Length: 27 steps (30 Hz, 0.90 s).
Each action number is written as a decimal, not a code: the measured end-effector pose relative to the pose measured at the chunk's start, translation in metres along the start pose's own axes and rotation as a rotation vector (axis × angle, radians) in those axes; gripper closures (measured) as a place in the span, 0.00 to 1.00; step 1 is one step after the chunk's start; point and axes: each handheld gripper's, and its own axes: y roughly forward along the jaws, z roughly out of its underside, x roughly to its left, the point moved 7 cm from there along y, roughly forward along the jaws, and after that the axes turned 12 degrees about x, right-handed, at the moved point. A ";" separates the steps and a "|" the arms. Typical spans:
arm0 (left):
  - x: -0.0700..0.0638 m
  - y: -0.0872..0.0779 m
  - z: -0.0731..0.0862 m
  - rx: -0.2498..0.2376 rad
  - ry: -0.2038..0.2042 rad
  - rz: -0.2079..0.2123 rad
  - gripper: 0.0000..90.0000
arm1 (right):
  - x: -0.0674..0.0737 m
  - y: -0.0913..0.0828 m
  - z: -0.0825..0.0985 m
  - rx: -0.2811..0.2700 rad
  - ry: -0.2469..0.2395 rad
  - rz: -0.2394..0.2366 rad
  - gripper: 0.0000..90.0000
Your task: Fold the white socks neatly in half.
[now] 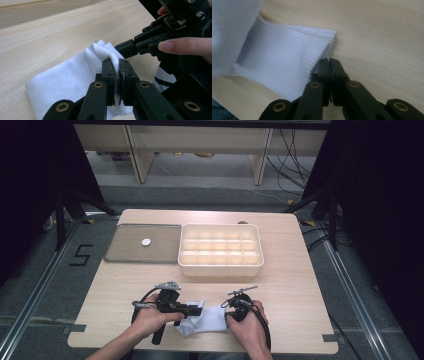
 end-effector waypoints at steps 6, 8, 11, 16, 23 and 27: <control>0.001 0.007 -0.001 0.010 0.005 0.001 0.93 | 0.003 0.001 -0.001 -0.004 -0.011 -0.006 0.98; 0.000 0.009 -0.002 0.007 0.003 -0.010 0.93 | 0.004 0.001 -0.001 -0.001 -0.006 -0.004 0.98; 0.000 0.011 -0.003 0.014 0.006 -0.004 0.93 | 0.006 0.002 -0.002 -0.007 -0.009 -0.012 0.98; 0.001 0.015 -0.004 0.019 0.012 -0.026 0.93 | 0.006 0.002 -0.001 0.004 0.000 -0.002 0.98; 0.000 0.023 -0.005 0.030 0.021 -0.015 0.93 | 0.006 0.001 -0.002 0.001 -0.011 -0.001 0.98; 0.000 0.027 -0.005 0.032 0.029 -0.026 0.93 | 0.006 0.003 -0.002 -0.012 -0.030 0.001 0.98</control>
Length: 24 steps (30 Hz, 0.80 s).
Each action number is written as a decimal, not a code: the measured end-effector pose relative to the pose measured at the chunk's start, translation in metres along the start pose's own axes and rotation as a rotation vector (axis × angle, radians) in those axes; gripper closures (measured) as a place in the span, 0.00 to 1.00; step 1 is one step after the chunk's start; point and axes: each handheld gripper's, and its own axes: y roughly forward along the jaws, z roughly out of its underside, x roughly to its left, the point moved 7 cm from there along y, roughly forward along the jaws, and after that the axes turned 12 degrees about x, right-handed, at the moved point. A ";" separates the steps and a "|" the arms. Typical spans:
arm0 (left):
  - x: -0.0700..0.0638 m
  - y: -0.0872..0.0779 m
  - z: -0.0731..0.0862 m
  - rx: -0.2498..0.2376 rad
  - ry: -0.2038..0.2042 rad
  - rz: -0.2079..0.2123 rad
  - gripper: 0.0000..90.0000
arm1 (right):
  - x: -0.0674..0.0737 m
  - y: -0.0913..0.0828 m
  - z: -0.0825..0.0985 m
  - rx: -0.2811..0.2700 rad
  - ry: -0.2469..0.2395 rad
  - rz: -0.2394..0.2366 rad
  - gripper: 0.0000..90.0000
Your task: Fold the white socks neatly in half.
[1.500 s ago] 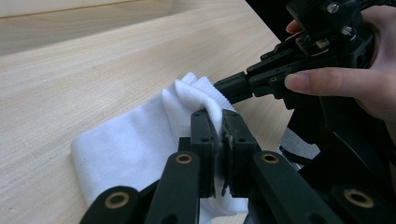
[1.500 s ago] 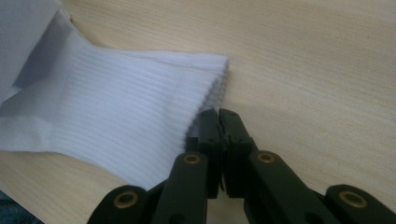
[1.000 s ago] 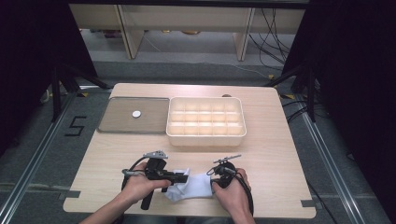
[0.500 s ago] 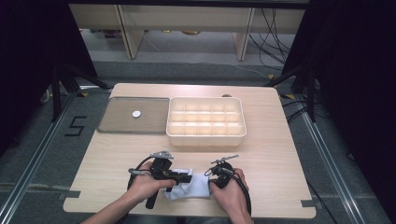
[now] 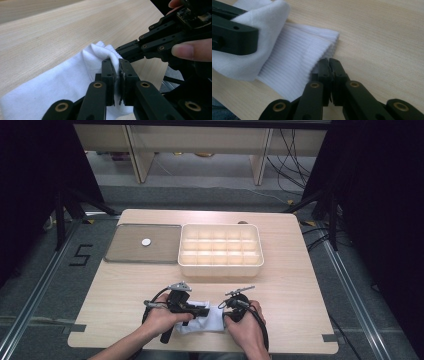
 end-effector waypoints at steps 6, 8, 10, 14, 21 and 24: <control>0.000 0.003 -0.001 0.009 0.008 -0.003 0.93 | 0.001 0.000 0.001 0.014 0.025 0.007 0.98; 0.000 0.003 -0.001 0.007 0.007 -0.003 0.92 | 0.001 0.000 0.000 0.012 0.017 0.004 0.98; 0.001 0.004 -0.001 0.005 0.004 -0.012 0.93 | 0.002 -0.001 0.001 0.014 0.023 0.000 0.98; 0.002 0.005 -0.001 0.013 0.005 -0.003 0.92 | 0.002 0.000 0.001 0.014 0.016 -0.002 0.98; 0.001 0.007 -0.002 0.015 0.003 -0.009 0.92 | 0.002 -0.001 0.001 0.016 0.017 0.006 0.98; 0.002 0.008 -0.002 0.017 0.004 -0.027 0.92 | 0.003 -0.001 0.000 0.015 0.019 0.005 0.98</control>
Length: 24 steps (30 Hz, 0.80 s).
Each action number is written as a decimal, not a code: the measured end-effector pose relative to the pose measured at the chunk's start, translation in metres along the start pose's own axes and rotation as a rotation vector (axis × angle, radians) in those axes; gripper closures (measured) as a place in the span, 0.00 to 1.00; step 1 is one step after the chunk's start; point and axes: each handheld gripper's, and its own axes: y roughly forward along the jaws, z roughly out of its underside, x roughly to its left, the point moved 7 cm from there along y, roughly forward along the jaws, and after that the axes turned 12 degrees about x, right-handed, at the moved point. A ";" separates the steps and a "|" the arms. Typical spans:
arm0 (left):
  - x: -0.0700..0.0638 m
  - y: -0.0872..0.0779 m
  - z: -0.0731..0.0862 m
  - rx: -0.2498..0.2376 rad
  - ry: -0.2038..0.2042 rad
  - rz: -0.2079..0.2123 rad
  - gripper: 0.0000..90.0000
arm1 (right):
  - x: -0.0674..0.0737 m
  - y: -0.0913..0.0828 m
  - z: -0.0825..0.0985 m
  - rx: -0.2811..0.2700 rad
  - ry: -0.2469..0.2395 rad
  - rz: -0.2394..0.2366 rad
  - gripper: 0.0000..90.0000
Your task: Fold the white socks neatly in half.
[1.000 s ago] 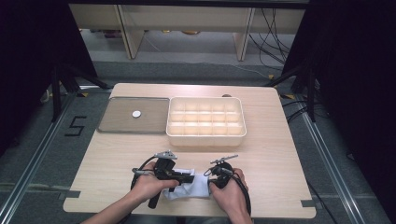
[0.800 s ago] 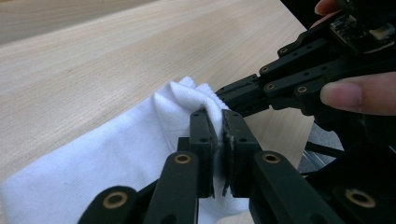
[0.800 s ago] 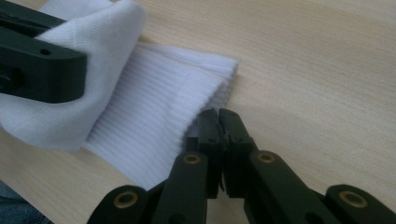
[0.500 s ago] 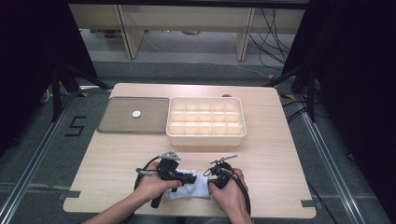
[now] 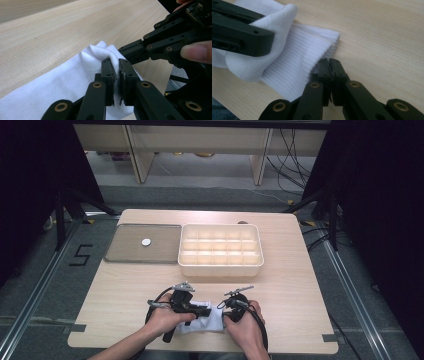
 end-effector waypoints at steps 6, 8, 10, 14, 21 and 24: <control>0.002 0.004 -0.002 0.001 -0.001 -0.013 0.92 | 0.001 0.001 0.000 0.000 -0.015 0.001 0.98; 0.003 0.006 -0.001 0.013 0.003 -0.002 0.92 | 0.001 0.001 0.000 0.001 -0.013 0.002 0.98; 0.003 0.007 -0.002 0.009 -0.003 -0.015 0.91 | 0.001 0.001 0.000 0.000 -0.012 0.007 0.98; 0.003 0.012 -0.002 0.013 -0.003 -0.012 0.91 | 0.002 0.001 0.000 -0.001 -0.008 0.002 0.97; 0.004 0.017 -0.003 0.018 -0.004 -0.010 0.88 | 0.003 0.002 0.000 -0.006 -0.016 -0.002 0.96; 0.002 0.017 -0.004 -0.002 -0.001 -0.007 0.84 | 0.003 0.002 0.000 -0.010 -0.024 -0.003 0.94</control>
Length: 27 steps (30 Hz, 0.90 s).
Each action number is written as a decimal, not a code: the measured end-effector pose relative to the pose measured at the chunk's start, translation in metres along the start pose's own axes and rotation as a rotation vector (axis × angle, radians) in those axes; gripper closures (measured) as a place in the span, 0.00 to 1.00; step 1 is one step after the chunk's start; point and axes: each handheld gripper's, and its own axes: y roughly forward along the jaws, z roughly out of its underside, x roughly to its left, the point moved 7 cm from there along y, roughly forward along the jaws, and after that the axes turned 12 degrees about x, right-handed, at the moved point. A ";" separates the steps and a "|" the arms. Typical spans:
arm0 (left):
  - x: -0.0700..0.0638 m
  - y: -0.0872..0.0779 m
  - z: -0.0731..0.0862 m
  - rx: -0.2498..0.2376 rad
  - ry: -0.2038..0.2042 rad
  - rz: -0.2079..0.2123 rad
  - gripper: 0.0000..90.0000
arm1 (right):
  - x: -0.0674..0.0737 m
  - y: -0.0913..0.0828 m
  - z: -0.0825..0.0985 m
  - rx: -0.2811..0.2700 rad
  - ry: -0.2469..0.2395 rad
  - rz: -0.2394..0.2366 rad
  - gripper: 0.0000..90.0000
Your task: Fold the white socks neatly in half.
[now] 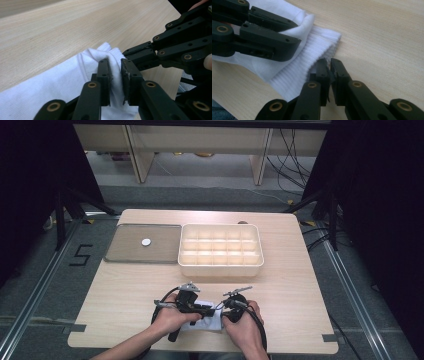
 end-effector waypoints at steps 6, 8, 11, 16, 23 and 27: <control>-0.003 -0.015 -0.005 -0.050 0.061 -0.039 0.70 | -0.003 -0.008 -0.004 -0.066 -0.023 0.002 0.91; -0.004 -0.027 -0.007 -0.082 0.083 -0.035 0.68 | -0.005 -0.014 -0.005 -0.083 -0.027 0.011 0.92; -0.002 -0.045 -0.006 -0.114 0.091 -0.057 0.69 | -0.005 -0.027 -0.007 -0.137 -0.040 0.021 0.94; 0.011 -0.058 0.012 -0.057 0.086 -0.092 0.86 | 0.012 -0.043 -0.008 -0.204 -0.108 0.003 1.00; 0.024 -0.045 0.034 0.000 0.041 -0.101 0.93 | 0.031 -0.024 -0.007 -0.123 -0.167 -0.027 1.00; 0.027 -0.038 0.039 0.021 0.033 -0.099 0.94 | 0.026 -0.009 -0.004 -0.079 -0.161 -0.008 1.00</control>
